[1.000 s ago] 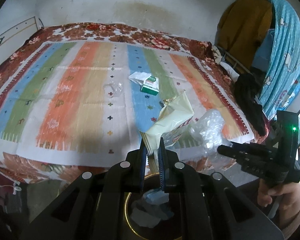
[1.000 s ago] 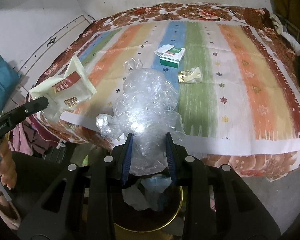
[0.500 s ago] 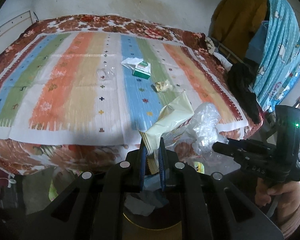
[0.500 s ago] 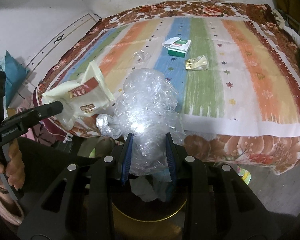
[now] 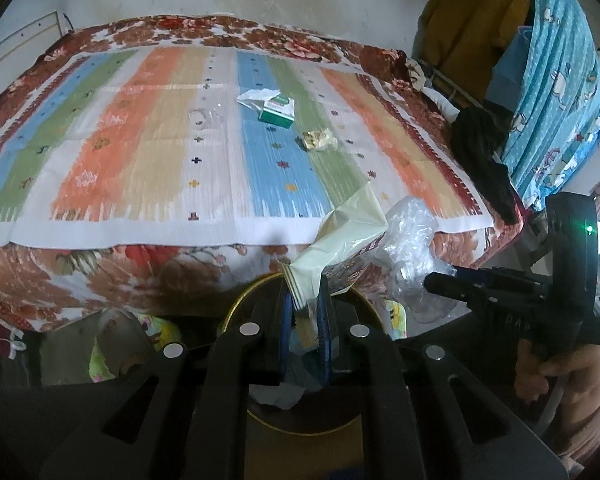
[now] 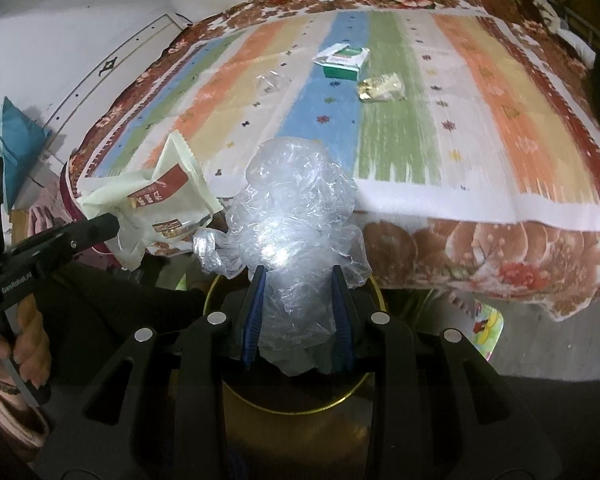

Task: Collect trash
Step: 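Carry the clear wrap with the right tool while the left carries the cream bag to the bin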

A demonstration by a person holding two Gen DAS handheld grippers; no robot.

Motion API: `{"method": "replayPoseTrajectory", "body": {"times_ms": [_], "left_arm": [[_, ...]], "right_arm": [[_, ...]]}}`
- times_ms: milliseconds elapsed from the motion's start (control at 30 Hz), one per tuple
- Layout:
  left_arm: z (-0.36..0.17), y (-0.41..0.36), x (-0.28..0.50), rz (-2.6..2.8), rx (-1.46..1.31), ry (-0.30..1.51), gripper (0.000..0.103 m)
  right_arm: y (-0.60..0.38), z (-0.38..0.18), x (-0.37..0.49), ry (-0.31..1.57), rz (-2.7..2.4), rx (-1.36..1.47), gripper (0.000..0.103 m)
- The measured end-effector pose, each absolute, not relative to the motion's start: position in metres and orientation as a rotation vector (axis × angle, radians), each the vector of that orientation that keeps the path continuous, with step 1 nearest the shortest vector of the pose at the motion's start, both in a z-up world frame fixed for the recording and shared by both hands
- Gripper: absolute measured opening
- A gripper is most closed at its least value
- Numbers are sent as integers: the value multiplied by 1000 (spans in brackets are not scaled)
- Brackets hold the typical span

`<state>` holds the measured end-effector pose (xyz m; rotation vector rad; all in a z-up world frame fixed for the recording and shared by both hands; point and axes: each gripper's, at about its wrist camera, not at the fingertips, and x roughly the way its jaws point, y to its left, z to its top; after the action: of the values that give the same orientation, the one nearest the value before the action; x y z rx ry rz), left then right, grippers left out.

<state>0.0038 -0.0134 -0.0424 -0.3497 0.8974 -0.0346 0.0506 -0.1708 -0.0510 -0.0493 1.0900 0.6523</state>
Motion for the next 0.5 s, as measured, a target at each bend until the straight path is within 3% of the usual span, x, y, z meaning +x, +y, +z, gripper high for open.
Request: {"method": "replayPoseTrajectory", "body": {"times_ms": [500], "left_arm": [[-51, -21, -7, -28, -347, 921, 12]], "right_arm": [[-170, -77, 18, 1160, 665, -35, 30]]}}
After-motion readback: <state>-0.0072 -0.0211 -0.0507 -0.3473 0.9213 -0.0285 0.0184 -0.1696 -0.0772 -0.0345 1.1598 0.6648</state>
